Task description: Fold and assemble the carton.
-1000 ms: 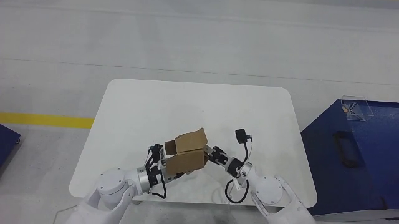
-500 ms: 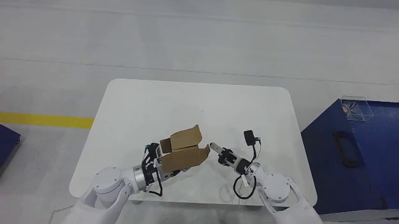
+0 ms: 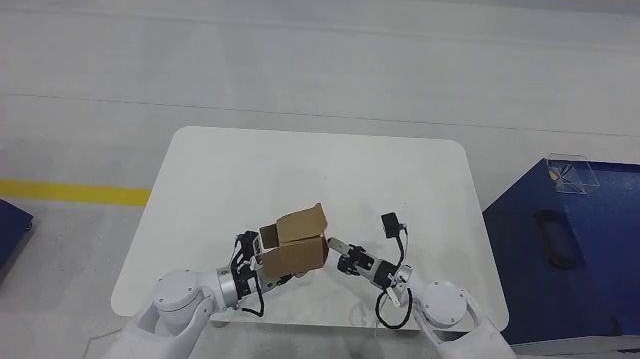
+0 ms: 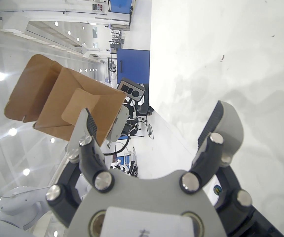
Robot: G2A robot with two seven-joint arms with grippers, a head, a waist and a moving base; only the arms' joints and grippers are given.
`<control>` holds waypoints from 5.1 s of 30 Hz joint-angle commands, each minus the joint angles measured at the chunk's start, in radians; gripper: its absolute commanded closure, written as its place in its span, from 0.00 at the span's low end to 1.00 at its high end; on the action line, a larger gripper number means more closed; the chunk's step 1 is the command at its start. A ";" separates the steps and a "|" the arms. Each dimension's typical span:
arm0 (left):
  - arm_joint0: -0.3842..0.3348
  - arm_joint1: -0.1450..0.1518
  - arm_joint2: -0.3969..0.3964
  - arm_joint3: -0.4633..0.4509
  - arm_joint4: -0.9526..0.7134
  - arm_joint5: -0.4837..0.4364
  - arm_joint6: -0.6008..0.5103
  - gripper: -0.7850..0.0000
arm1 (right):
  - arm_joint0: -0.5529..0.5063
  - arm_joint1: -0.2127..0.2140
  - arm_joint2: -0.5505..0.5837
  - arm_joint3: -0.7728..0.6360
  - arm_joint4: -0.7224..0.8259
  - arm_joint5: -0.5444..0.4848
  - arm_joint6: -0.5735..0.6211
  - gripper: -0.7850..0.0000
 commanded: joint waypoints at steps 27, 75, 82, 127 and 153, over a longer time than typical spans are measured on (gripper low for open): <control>-0.001 0.000 0.004 -0.009 0.013 0.007 0.004 1.00 | 0.043 -0.006 -0.050 0.014 -0.021 0.014 -0.011 0.00; -0.048 -0.007 0.047 0.020 0.042 -0.041 -0.057 1.00 | 0.010 0.010 0.089 0.028 0.141 -0.077 -0.047 0.00; -0.048 -0.007 0.047 0.020 0.042 -0.041 -0.057 1.00 | -0.042 0.015 0.174 0.003 0.335 -0.098 -0.025 0.00; -0.342 -0.305 0.426 0.086 -1.168 -0.110 2.160 0.00 | -0.038 0.017 0.204 0.059 0.345 0.003 -0.069 0.00; 0.124 -0.121 -0.036 -0.587 -0.729 0.611 1.557 0.00 | -0.038 0.017 0.204 0.059 0.345 0.003 -0.069 0.00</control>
